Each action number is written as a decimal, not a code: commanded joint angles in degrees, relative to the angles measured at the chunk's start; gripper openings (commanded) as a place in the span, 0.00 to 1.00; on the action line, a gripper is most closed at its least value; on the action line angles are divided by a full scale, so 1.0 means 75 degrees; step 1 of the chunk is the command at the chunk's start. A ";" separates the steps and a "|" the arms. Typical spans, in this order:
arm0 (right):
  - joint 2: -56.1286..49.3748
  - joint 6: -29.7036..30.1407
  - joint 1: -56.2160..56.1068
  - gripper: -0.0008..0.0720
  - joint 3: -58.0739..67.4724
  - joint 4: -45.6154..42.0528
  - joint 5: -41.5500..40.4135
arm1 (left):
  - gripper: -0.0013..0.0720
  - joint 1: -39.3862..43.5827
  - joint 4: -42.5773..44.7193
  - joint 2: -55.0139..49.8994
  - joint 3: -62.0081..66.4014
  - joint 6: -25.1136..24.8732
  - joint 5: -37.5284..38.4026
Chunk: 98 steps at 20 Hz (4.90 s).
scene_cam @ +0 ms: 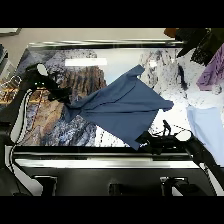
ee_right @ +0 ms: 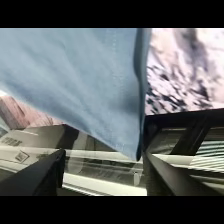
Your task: Fold the clothes and pants, and hang the long-sleeved shirts on hangers.
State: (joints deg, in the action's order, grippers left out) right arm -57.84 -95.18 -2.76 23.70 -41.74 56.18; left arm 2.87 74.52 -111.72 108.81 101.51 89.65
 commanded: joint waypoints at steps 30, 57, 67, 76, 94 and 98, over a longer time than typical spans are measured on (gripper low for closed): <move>0.1107 -0.0291 -0.1125 0.05 0.6070 -0.1099 -0.0256 | 0.03 -0.1868 -0.2716 0.3864 0.0009 -0.1029 -0.1833; -0.3319 -0.1574 -0.1125 0.05 1.0739 -0.5001 0.1839 | 0.03 -0.1603 -0.0306 0.4232 -0.2052 -0.0067 -0.4030; -0.6851 -0.2774 -0.1125 0.13 1.0742 -0.4637 -0.0227 | 0.04 -0.1000 -0.0350 0.0580 -0.2046 -0.0560 -0.4774; -0.5400 -0.1145 0.0688 0.78 1.0742 -0.4010 0.1853 | 0.67 -0.2075 -0.0338 0.1868 -0.1440 -0.1378 -0.3080; -0.3844 0.2999 0.3142 0.75 0.3742 -0.1920 0.3861 | 0.67 -0.4529 -0.0924 0.6490 -0.8049 -0.1545 -0.2661; -0.3844 0.3191 0.3142 0.75 0.3459 -0.1888 0.3477 | 0.67 -0.4529 -0.0947 0.6484 -0.8072 -0.1545 -0.2661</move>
State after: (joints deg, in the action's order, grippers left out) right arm -86.87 -73.30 20.75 52.51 -56.45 84.99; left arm -30.83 67.64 -63.44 49.36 89.95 69.52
